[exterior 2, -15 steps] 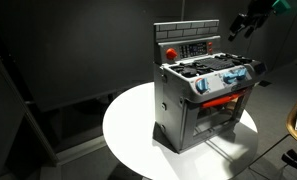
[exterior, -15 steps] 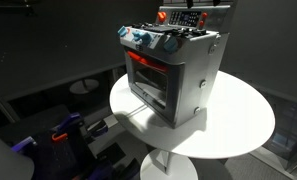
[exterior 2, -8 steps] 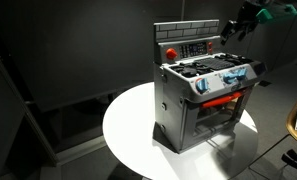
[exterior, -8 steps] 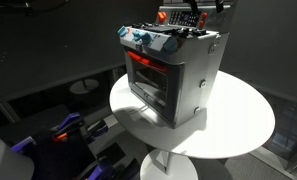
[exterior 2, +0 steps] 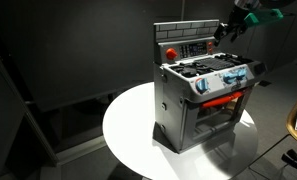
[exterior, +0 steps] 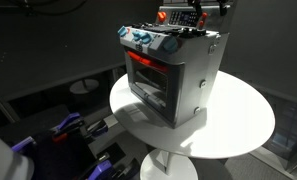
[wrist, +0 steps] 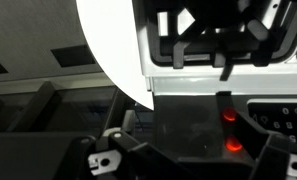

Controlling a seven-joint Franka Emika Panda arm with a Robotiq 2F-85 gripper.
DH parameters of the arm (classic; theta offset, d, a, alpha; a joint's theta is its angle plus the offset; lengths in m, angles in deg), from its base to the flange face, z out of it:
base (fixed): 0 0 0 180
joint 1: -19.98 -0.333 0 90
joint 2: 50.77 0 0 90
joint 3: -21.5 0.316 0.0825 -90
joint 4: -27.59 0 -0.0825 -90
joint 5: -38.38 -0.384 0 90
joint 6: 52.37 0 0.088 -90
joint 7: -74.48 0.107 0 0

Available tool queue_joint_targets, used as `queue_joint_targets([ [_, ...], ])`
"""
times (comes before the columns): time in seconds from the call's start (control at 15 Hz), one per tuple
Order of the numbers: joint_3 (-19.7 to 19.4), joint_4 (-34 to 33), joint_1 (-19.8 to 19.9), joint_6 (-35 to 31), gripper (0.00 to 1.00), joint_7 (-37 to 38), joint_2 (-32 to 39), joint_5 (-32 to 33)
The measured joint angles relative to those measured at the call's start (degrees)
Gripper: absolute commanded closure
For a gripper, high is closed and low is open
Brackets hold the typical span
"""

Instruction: Press the top right orange button of the microwave oven controlling panel of the stove

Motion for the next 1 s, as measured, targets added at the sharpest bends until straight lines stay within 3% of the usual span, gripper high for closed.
queue_joint_targets([
  [1.0, -0.56, -5.07, -1.02, 1.58, 0.00, -1.28, 4.00, -1.51],
])
